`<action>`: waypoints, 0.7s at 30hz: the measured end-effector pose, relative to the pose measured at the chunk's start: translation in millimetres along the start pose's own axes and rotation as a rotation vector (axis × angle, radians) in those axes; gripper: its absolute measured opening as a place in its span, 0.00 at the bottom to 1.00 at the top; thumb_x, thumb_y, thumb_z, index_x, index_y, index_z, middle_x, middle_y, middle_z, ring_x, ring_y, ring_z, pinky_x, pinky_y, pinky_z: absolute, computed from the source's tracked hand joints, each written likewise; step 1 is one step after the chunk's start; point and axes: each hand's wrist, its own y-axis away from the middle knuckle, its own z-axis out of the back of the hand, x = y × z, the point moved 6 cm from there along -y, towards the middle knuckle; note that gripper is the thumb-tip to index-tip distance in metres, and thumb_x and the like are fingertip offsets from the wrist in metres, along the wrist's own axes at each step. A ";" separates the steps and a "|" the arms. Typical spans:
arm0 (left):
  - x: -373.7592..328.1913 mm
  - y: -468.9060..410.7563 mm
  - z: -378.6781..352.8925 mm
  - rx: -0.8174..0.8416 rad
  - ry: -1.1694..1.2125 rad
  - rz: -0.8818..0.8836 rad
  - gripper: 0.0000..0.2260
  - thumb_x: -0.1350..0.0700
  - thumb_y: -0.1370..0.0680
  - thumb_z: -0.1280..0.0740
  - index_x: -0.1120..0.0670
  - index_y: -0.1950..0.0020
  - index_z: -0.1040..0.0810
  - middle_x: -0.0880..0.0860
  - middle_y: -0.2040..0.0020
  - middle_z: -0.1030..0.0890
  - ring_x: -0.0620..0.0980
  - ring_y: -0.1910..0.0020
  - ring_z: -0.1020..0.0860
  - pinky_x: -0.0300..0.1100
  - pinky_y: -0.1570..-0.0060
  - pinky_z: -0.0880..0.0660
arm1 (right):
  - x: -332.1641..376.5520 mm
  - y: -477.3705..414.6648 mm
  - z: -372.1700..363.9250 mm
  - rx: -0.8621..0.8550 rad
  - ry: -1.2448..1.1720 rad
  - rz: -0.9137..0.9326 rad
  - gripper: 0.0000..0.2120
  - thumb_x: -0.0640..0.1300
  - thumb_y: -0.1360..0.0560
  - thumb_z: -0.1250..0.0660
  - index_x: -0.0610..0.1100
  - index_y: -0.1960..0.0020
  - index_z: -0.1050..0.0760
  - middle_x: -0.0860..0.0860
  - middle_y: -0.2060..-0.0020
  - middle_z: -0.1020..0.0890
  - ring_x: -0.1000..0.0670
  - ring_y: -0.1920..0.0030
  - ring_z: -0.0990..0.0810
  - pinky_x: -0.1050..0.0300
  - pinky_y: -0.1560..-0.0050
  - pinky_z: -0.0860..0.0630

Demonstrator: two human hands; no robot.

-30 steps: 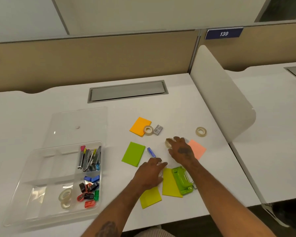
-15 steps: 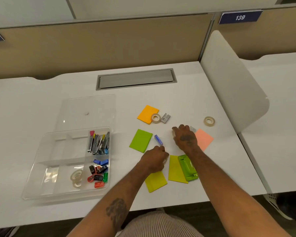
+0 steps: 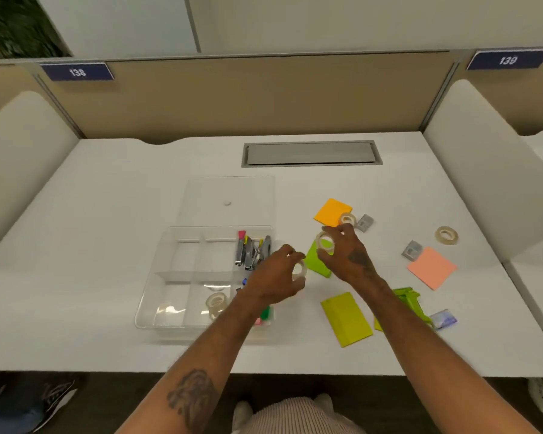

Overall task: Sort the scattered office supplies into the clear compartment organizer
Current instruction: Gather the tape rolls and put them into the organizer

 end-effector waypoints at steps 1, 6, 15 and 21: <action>13.8 12.4 8.8 -0.017 0.019 0.017 0.24 0.49 0.26 0.31 0.52 0.31 0.27 0.53 0.36 0.27 0.54 0.40 0.24 0.47 0.44 0.25 | 14.2 4.7 -9.6 0.022 -0.022 0.001 0.27 0.48 0.29 0.29 0.46 0.32 0.30 0.44 0.37 0.29 0.41 0.40 0.25 0.51 0.43 0.27; 91.5 79.9 47.4 -0.075 0.081 0.113 0.23 0.48 0.27 0.30 0.50 0.33 0.25 0.50 0.42 0.25 0.51 0.46 0.22 0.41 0.48 0.26 | 96.7 29.1 -64.5 0.120 -0.078 0.069 0.28 0.47 0.30 0.29 0.47 0.31 0.31 0.46 0.40 0.26 0.45 0.40 0.25 0.56 0.42 0.28; 164.5 136.4 77.1 -0.088 0.075 0.174 0.27 0.47 0.27 0.29 0.52 0.30 0.28 0.50 0.37 0.25 0.50 0.41 0.23 0.45 0.42 0.25 | 186.0 70.3 -140.5 0.256 0.011 0.175 0.31 0.53 0.26 0.34 0.52 0.26 0.40 0.48 0.31 0.29 0.48 0.30 0.33 0.53 0.32 0.34; 176.9 144.9 78.8 -0.100 0.087 0.156 0.26 0.48 0.26 0.29 0.51 0.29 0.30 0.49 0.36 0.26 0.50 0.40 0.24 0.42 0.42 0.27 | 195.1 77.4 -153.7 0.262 0.075 0.135 0.33 0.53 0.26 0.34 0.52 0.25 0.43 0.48 0.34 0.27 0.47 0.34 0.30 0.53 0.36 0.30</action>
